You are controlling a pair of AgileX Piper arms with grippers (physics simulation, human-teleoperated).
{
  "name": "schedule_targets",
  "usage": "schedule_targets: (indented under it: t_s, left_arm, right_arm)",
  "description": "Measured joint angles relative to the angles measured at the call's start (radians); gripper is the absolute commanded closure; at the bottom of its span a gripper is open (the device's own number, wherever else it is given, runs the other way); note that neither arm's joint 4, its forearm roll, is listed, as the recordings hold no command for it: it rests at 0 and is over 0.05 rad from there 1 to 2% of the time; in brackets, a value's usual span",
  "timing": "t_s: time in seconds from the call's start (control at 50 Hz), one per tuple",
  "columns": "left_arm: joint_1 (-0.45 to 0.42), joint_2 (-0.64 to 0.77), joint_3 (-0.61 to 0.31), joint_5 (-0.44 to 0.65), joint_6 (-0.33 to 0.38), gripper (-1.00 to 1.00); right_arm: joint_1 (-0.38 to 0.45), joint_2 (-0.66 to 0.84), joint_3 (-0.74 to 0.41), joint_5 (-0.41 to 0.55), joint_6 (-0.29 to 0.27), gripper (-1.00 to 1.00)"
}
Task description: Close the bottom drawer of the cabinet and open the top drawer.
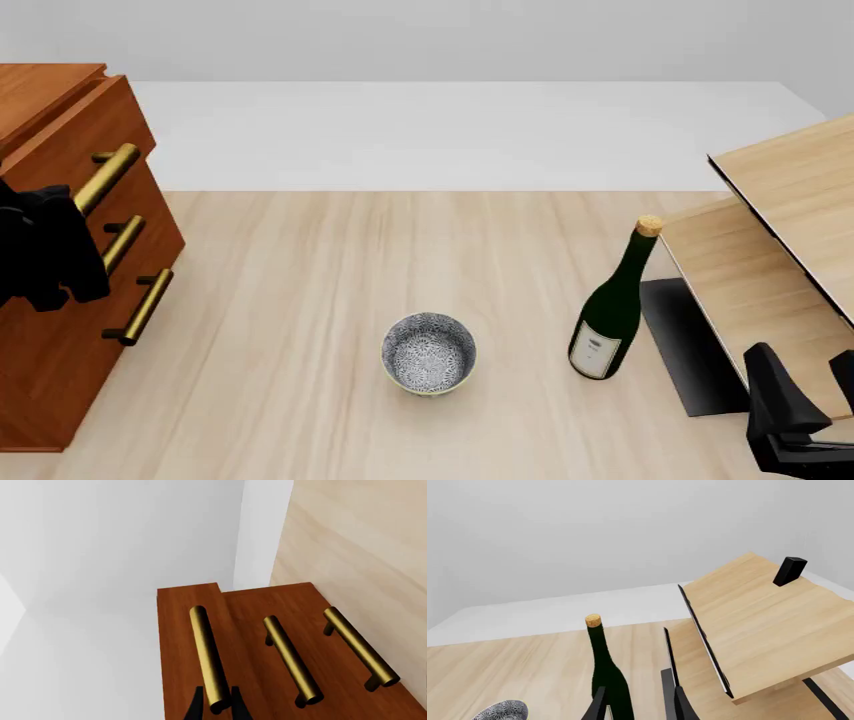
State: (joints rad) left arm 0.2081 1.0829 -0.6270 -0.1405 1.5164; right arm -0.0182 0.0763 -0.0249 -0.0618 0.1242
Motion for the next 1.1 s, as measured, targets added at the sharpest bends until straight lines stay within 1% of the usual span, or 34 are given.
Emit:
schedule_targets:
  t_s: [0.52, 1.1]
  left_arm:
    - [-0.064, -0.012, -0.017, 0.053, -0.011, 1.00]
    - [-0.132, -0.014, -0.023, 0.072, -0.025, 1.00]
  right_arm:
    - [-0.004, 0.003, 0.000, -0.003, 0.009, -1.00]
    - [-0.006, 0.009, -0.001, -0.008, 0.015, -1.00]
